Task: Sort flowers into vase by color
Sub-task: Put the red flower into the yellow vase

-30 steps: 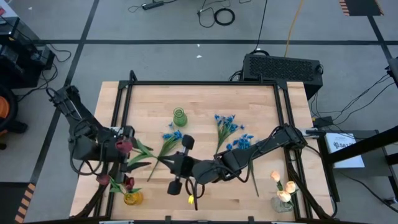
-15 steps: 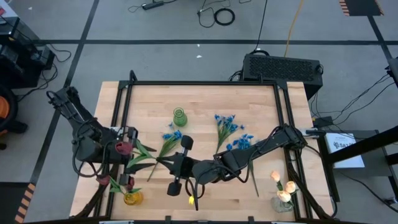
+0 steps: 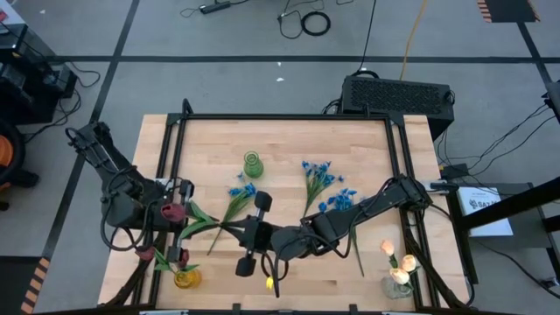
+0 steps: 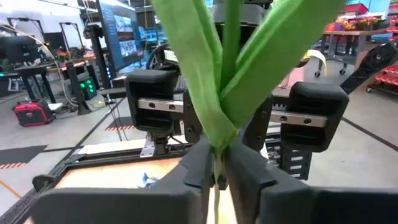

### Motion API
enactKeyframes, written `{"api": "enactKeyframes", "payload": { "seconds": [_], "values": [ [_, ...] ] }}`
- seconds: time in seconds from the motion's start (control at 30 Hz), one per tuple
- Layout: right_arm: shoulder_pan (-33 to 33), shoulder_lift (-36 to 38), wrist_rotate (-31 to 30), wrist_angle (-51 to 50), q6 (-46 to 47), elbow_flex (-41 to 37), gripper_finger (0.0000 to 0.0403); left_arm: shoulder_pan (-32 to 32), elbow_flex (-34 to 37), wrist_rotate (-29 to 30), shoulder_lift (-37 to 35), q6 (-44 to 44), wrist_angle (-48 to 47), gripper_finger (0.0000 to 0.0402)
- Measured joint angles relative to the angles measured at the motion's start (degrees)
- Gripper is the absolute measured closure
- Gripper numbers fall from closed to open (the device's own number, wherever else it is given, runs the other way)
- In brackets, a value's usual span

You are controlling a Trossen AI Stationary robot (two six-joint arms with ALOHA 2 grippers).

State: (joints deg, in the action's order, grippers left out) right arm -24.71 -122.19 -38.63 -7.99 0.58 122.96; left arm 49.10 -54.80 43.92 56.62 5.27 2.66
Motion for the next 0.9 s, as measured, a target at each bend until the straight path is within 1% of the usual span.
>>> {"api": "enactKeyframes", "payload": {
  "seconds": [0.13, 0.2, 0.27, 0.37, 0.5, 0.6, 0.67, 0.8, 0.9],
  "values": [
    [0.0, 0.0, 0.09, -0.39, 0.04, 0.02, 0.0403, 0.04, -0.01, -0.61, -0.11, 0.02, -0.41, 0.039],
    [-0.04, 0.0, 0.21, -1.05, 1.81, 0.08, 0.04, 0.0, 0.01, -1.93, -0.32, -0.92, -0.96, 0.0393],
    [-0.04, 0.0, 0.41, -2.79, 4.95, 0.13, 0.0389, -0.02, 0.01, -2.23, -0.55, -3.19, -2.48, 0.0391],
    [-0.57, 0.0, -0.38, -6.12, 5.33, 0.13, 0.0354, 0.04, 0.01, -3.17, -2.96, -6.58, -7.1, 0.0389],
    [-1.89, 0.53, -0.87, -8.17, 4.59, 0.09, 0.0292, 0.09, 0.01, -4.48, -8.97, -13.46, -16.57, 0.0389],
    [-3.04, 0.85, -0.81, -9.51, 3.77, 0.11, 0.0248, 0.04, 0.01, -8.47, -14.44, -20.45, -23.33, 0.0389],
    [-3.53, 0.85, -0.72, -11.03, 3.21, 0.1, 0.0224, 0.15, -0.01, -9.96, -17.5, -26.01, -27.98, 0.0389],
    [-3.91, 0.85, -0.7, -12.57, 2.6, 0.09, 0.019, 0.04, 0.0, -11.4, -22.25, -34.08, -35.52, 0.0389],
    [-3.91, 0.87, -0.68, -12.64, 2.68, 0.09, 0.0178, 0.05, -0.01, -12.57, -23.99, -38.13, -39.81, 0.0389]
  ]
}}
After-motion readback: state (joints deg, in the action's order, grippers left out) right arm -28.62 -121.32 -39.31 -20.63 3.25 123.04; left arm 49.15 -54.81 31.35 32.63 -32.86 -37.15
